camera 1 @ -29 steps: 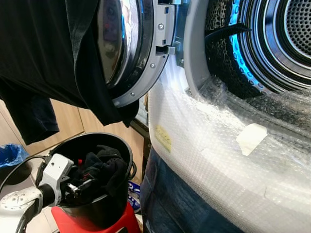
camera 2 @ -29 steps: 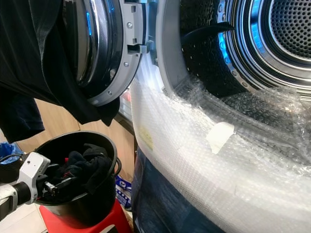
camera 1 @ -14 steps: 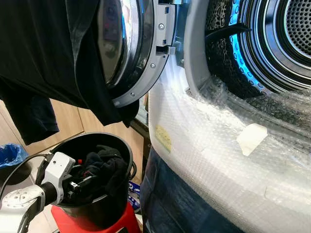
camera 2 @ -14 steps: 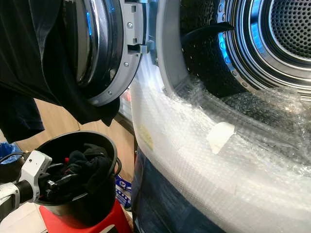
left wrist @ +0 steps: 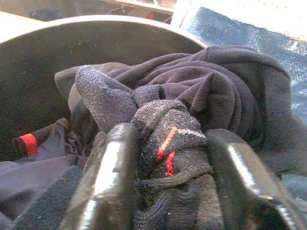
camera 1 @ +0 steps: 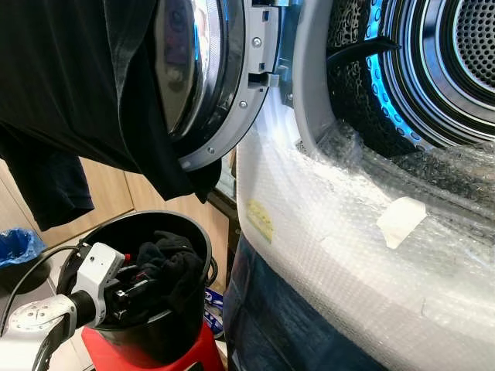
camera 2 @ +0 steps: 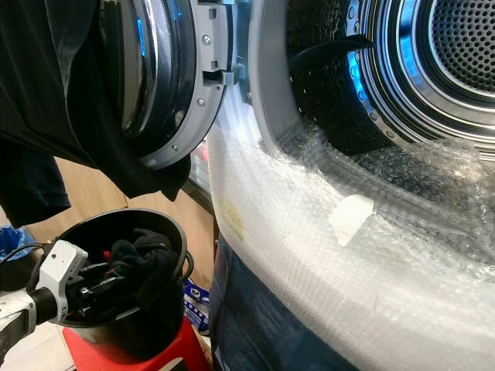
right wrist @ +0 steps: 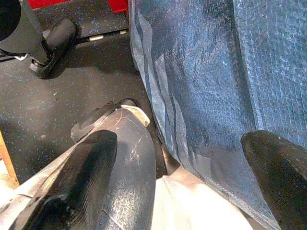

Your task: Clothes washing

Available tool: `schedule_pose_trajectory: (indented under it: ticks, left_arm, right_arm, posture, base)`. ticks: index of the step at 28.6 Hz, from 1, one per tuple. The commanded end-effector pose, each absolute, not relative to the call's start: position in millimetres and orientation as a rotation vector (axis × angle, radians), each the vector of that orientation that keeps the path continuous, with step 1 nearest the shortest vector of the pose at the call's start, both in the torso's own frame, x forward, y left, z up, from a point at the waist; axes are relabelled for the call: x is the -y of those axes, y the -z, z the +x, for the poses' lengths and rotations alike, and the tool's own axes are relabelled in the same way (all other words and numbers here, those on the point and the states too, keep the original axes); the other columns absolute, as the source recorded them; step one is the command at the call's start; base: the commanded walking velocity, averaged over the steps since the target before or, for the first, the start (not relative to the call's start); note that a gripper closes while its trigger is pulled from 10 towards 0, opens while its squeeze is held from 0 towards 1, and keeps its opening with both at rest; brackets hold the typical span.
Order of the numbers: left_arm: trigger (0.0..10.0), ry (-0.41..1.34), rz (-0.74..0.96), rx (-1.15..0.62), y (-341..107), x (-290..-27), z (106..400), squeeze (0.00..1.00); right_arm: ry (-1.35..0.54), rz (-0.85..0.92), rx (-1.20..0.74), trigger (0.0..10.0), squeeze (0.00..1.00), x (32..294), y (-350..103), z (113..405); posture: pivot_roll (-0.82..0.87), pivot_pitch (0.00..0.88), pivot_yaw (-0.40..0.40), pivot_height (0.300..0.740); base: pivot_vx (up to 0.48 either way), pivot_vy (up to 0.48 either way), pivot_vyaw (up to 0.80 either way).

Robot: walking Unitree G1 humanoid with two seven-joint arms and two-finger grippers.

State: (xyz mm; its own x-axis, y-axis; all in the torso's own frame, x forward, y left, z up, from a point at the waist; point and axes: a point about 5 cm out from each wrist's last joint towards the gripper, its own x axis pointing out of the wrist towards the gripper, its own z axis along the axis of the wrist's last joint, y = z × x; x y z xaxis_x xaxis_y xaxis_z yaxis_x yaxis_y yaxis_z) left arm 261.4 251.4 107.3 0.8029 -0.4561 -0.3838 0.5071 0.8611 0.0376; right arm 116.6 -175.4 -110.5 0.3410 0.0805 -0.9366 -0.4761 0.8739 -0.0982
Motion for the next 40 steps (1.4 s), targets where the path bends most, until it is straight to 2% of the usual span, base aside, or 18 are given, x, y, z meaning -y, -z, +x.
schedule_pose_trajectory:
  ticks: [1, 8, 11, 15, 18, 19, 20, 21, 23, 24, 25, 40]
  left_arm:
    - [0.0, 0.552, 0.117, -0.336, -115.2, -241.3, 262.2, 0.00]
    - [0.0, 0.625, 0.024, -0.203, -145.9, -226.7, 266.2, 0.00]
    - [0.0, 0.732, -0.028, -0.143, -163.8, -211.0, 265.0, 0.00]
    - [0.0, 0.834, -0.028, -0.152, -172.1, -197.5, 259.2, 0.00]
    - [0.1, 0.780, 0.032, -0.199, -165.1, -203.3, 259.9, 0.00]
    - [5.8, 0.740, 0.053, -0.201, -163.0, -207.4, 261.4, 0.00]
    - [5.8, 0.713, 0.067, -0.201, -161.6, -210.1, 262.3, 0.00]
    - [10.0, 0.662, 0.074, -0.205, -159.5, -215.3, 264.7, 0.00]
    - [10.0, 0.588, 0.082, -0.198, -158.3, -224.2, 266.8, 0.00]
    - [10.0, 0.549, 0.054, -0.195, -159.2, -228.8, 267.3, 0.08]
    - [10.0, 0.551, 0.036, -0.191, -160.1, -229.6, 266.7, 1.00]
    - [10.0, 0.495, 0.034, -0.309, -139.0, -254.4, 245.2, 1.00]
  right_arm:
    - [-0.358, -0.373, -1.187, 10.0, 0.00, 176.4, 111.5, 113.0]
    - [-0.339, -0.364, -1.187, 10.0, 0.00, 177.3, 111.3, 113.8]
    - [-0.339, -0.362, -1.190, 10.0, 0.00, 177.3, 111.3, 114.0]
    - [-0.338, -0.357, -1.189, 10.0, 0.00, 177.1, 111.3, 114.0]
    - [-0.338, -0.355, -1.188, 10.0, 0.00, 176.9, 111.2, 114.2]
    - [-0.339, -0.355, -1.188, 10.0, 0.00, 176.7, 111.2, 114.3]
    - [-0.340, -0.355, -1.188, 10.0, 0.00, 176.6, 111.2, 114.3]
    - [-0.341, -0.356, -1.188, 10.0, 0.00, 176.5, 111.2, 114.5]
    - [-0.342, -0.356, -1.188, 10.0, 0.00, 176.5, 111.1, 114.6]
    - [-0.347, -0.360, -1.188, 10.0, 0.00, 176.4, 111.1, 114.9]
    - [-0.348, -0.361, -1.188, 10.0, 0.00, 176.4, 111.1, 114.9]
    - [-0.353, -0.370, -1.187, 10.0, 0.00, 178.1, 110.6, 116.0]
  posture:
    - [0.31, 0.000, -0.058, 0.740]
    - [0.31, 0.000, -0.055, 0.740]
    - [0.31, 0.000, -0.055, 0.740]
    - [0.30, 0.000, -0.051, 0.740]
    - [0.30, 0.000, -0.049, 0.740]
    - [0.30, 0.000, -0.050, 0.740]
    - [0.30, 0.000, -0.050, 0.740]
    - [0.31, 0.000, -0.051, 0.740]
    - [0.31, 0.000, -0.052, 0.740]
    - [0.31, 0.000, -0.052, 0.740]
    - [0.31, 0.000, -0.052, 0.740]
    - [0.32, 0.000, -0.058, 0.740]
  base:
    - [0.000, 0.000, 0.00]
    - [0.000, 0.000, 0.00]
    - [0.000, 0.000, 0.00]
    - [0.000, 0.000, 0.00]
    - [0.000, 0.000, 0.00]
    - [0.000, 0.000, 0.00]
    - [0.000, 0.000, 0.00]
    - [0.000, 0.000, 0.00]
    - [0.000, 0.000, 0.00]
    - [0.000, 0.000, 0.00]
    - [0.000, 0.000, 0.00]
    - [0.000, 0.000, 0.00]
